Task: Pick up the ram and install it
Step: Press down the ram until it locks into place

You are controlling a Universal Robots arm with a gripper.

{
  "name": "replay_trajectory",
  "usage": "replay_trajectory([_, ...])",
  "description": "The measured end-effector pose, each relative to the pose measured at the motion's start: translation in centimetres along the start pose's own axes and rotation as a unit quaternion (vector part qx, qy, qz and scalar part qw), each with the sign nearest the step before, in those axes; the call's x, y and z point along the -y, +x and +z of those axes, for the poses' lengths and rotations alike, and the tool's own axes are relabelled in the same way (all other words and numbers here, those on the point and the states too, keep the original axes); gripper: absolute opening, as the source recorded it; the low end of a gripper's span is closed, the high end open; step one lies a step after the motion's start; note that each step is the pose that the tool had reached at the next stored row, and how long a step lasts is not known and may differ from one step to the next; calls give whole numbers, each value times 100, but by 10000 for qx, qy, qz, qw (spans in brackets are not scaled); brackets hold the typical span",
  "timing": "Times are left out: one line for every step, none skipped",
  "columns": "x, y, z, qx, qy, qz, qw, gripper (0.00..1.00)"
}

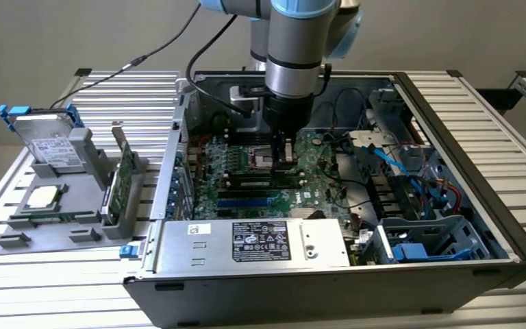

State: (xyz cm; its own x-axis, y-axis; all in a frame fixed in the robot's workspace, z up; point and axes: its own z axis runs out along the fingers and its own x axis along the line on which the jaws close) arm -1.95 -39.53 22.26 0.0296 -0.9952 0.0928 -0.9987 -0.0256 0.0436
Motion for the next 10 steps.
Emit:
replay_trajectory([0, -1, 1, 2, 1, 0, 10000, 10])
replay_trajectory([0, 0, -6, 4, 1, 0, 10000, 10])
replay_trajectory([0, 0, -42, 13, 6, 0, 10000, 10])
replay_trajectory([-3, 6, -90, 7, 2, 1, 10000, 10])
replay_trajectory([-6, 11, -137, 4, 0, 0, 10000, 10])
replay_trajectory([-7, 15, -172, 4, 0, 0, 10000, 10])
replay_trajectory([-8, 17, -191, 4, 0, -1, 10000, 10])
replay_trajectory([-12, 18, -201, 3, 0, -1, 10000, 10])
replay_trajectory([-22, 19, -205, 3, 0, 0, 10000, 10])
replay_trajectory([-48, 19, -205, 5, 1, 0, 10000, 10])
